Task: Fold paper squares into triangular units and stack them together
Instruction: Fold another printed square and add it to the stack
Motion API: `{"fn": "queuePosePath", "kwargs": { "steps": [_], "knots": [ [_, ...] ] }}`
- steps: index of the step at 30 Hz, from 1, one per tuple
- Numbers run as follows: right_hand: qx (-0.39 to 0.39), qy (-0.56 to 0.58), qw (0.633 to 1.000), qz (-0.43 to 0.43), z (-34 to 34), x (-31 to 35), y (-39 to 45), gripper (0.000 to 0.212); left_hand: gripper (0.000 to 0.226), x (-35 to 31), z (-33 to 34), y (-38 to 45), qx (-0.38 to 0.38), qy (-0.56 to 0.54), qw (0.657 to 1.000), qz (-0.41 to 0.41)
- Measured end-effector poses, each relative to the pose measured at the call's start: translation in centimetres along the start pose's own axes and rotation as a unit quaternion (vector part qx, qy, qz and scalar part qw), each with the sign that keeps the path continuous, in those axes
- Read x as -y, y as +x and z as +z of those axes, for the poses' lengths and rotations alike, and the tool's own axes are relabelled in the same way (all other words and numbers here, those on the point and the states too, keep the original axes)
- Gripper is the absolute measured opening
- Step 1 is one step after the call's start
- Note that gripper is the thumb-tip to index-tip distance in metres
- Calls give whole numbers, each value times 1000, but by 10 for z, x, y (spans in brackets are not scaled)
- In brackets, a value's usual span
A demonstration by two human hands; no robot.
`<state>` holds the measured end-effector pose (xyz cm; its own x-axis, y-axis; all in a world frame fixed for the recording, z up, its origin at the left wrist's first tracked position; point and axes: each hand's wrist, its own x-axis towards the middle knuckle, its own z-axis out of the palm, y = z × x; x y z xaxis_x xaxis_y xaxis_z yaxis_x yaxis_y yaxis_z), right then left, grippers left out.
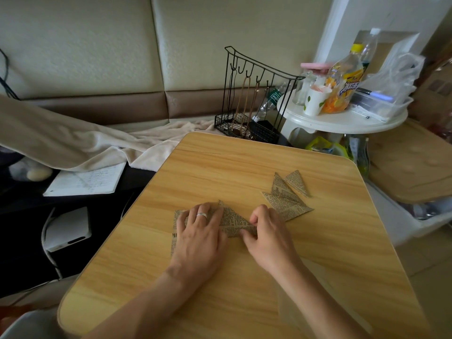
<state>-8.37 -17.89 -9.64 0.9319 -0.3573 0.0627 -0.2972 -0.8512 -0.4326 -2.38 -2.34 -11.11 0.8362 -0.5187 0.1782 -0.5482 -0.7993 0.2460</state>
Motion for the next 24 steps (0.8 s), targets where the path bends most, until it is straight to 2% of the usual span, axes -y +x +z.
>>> {"fn": "queuePosePath", "kwargs": {
  "steps": [5,10,15,20,24],
  "knots": [
    [40,3,999,27,-6,2,1,32,68,-6,-1,5,-29,-41,999,-22],
    [55,15,998,23,-10,6,-3,22,55,-10,6,8,-9,-39,999,-28],
    [49,54,997,10,-9,8,-4,36,53,-17,7,9,-5,-58,998,-30],
    [76,145,984,76,-12,1,5,50,42,-22,6,12,-26,-99,994,-31],
    [67,188,977,70,-11,-5,10,21,43,-26,7,17,-14,-139,989,-43]
  ]
}}
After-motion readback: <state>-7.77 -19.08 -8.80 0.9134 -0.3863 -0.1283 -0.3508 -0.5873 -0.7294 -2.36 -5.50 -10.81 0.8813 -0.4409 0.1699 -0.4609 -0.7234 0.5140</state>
